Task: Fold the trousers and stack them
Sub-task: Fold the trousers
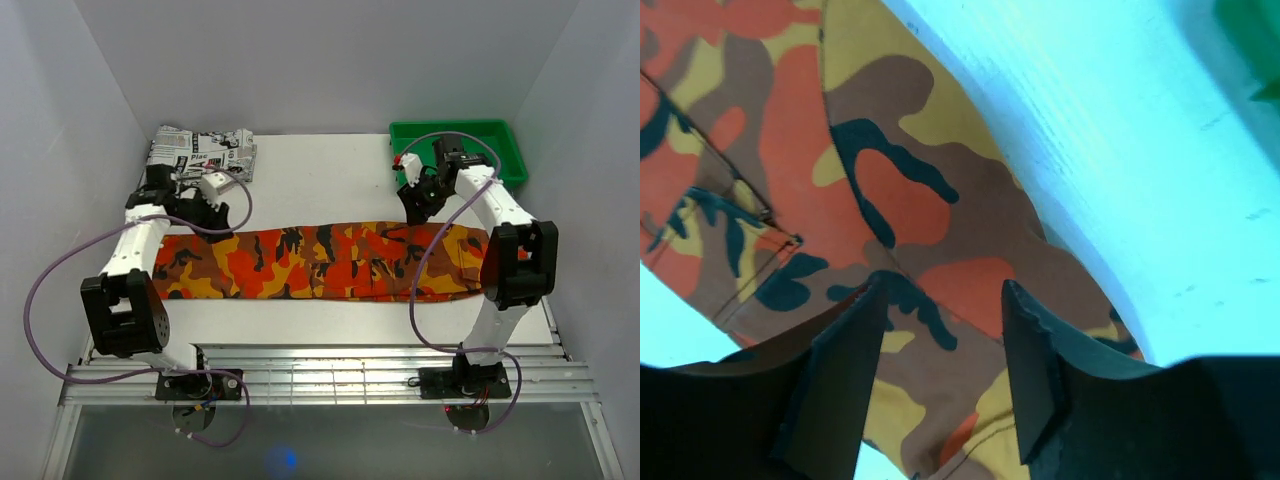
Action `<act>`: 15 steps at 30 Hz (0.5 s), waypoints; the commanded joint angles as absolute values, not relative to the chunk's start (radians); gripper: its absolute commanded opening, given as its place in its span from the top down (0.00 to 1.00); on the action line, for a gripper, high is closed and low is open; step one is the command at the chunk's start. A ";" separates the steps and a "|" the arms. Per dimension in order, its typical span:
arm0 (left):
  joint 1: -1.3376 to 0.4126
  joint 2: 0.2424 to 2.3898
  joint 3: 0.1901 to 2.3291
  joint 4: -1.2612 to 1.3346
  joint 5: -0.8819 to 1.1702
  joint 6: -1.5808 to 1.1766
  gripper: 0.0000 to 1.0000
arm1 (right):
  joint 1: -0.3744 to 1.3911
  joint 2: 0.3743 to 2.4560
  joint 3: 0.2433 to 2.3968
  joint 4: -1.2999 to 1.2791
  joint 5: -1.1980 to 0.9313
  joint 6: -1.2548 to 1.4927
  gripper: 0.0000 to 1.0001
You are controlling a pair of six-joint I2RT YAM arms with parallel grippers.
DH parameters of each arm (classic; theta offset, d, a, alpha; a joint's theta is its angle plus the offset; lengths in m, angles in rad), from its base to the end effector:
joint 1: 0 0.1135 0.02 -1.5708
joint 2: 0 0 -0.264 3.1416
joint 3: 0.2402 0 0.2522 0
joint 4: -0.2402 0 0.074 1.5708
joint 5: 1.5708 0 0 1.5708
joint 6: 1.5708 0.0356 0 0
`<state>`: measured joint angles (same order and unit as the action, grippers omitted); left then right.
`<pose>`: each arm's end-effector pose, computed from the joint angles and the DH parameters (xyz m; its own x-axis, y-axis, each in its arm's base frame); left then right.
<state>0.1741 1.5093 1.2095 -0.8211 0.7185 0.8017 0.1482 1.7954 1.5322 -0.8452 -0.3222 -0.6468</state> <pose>0.2989 0.0288 0.2712 -0.5079 0.4599 -0.7284 0.7427 0.6622 -0.0998 0.3732 0.0671 0.2686 -0.5378 -0.6582 -0.5268 -0.7567 0.6524 -0.0427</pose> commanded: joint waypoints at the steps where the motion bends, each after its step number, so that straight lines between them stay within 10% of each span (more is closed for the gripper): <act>1: 0.034 1.483 1.178 -0.726 0.793 0.653 0.35 | 0.140 1.879 1.517 -0.867 -0.305 -0.666 0.48; 15: -0.136 1.689 1.276 -0.459 0.856 0.197 0.36 | 0.374 1.697 0.988 -0.716 -0.366 -0.585 0.77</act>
<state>-0.1242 1.6924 1.2499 -0.5327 0.8017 0.3176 0.3241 1.7088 1.0340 -0.6498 -0.2722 -0.6426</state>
